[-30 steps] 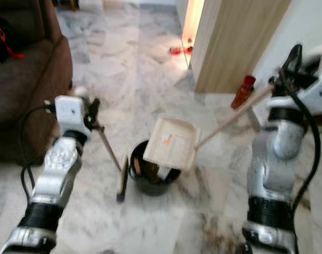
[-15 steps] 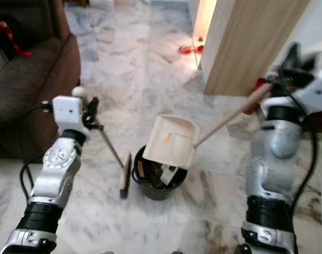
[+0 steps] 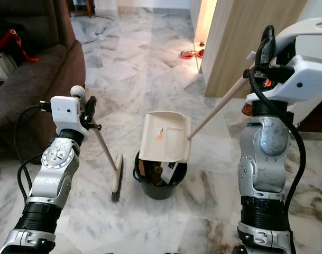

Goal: Sweep floor

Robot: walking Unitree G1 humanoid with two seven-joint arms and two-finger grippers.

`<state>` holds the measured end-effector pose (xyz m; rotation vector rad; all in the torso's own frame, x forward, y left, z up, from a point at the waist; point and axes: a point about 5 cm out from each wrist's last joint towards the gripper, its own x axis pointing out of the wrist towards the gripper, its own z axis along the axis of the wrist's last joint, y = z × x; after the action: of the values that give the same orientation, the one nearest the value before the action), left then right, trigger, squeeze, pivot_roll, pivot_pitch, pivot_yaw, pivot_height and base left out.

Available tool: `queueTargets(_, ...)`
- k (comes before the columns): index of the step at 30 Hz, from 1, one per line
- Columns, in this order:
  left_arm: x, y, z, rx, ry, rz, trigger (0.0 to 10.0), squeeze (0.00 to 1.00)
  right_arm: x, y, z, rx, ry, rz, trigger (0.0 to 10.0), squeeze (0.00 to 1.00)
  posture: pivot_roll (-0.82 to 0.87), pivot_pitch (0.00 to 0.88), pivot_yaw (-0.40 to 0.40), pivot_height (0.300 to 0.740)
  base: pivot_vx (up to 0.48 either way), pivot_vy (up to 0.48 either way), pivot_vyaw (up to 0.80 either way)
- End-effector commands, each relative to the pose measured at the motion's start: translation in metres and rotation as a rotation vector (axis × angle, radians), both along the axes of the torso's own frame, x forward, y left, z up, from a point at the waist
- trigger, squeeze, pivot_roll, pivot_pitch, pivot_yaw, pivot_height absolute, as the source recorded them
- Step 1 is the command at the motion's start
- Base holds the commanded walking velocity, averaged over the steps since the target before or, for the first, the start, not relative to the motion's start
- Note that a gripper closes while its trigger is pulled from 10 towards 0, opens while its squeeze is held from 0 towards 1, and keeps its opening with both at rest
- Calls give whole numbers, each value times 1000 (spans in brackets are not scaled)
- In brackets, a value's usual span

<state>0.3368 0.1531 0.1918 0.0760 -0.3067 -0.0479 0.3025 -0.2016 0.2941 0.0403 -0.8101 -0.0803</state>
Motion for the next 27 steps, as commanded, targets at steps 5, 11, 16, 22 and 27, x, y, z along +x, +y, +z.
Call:
queueTargets(5, -3, -3, 12, 7, -70, -14, 10000, 0, -21, 39, 35, -139, -194, 74, 10000, 0, 114, 119, -51, 740, 0, 0, 0)
queueTargets(11, -3, -3, 12, 3, -73, -13, 10000, 0, -28, 64, 36, -238, -229, 143, 10000, 0, 115, 118, -54, 740, 0, 0, 0)
queueTargets(16, -3, -3, 13, 1, -76, -16, 10000, 0, -33, 76, 34, -269, -238, 195, 10000, 0, 113, 118, -54, 740, 0, 0, 0)
queueTargets(22, -3, -5, 13, 2, -77, -21, 10000, 0, -41, 90, 26, -381, -245, 226, 10000, 0, 110, 119, -53, 740, 0, 0, 0)
queueTargets(27, -3, -5, 13, 5, -78, -25, 10000, 0, -46, 99, 21, -430, -253, 237, 10000, 0, 113, 120, -52, 740, 0, 0, 0)
